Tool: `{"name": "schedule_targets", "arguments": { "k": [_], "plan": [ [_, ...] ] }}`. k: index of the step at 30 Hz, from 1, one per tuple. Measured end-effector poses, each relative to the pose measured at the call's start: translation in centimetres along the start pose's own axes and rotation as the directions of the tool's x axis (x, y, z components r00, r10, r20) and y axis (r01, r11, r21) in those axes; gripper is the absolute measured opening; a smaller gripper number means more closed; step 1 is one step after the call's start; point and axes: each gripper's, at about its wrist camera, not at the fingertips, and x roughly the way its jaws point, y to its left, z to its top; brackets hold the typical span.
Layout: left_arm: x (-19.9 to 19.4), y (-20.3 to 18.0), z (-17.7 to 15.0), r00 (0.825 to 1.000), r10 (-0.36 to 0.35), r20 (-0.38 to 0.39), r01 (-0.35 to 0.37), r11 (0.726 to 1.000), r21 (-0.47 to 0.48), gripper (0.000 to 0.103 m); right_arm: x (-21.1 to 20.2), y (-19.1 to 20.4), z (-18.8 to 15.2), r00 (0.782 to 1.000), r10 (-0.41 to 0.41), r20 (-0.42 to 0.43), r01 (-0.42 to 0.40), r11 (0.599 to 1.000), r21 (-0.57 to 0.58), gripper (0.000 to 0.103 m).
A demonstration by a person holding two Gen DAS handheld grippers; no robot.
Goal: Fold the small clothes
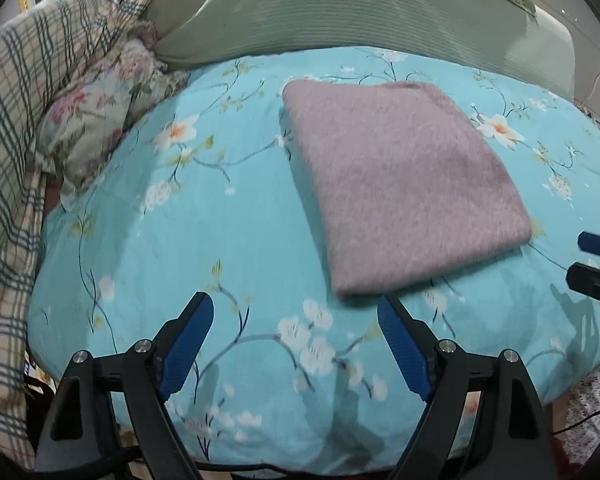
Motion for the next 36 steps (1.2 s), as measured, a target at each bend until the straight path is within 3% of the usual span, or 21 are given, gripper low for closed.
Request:
{"name": "schedule_targets", "arguments": {
  "k": [11, 36],
  "plan": [
    [1.7, -1.2, 2.7, 1.0, 0.007, -0.012, -0.007, 1.0, 0.005, 0.085, 1.6, -0.6, 3.4, 1.0, 0.014, 0.025, -0.015, 1.0, 0.023, 0.088],
    [3.2, -1.1, 4.3, 0.999, 0.039, -0.031, -0.039, 0.999, 0.005, 0.086, 4.2, 0.4, 4.7, 0.999, 0.031, -0.015, -0.031, 1.0, 0.003, 0.088]
  ]
}}
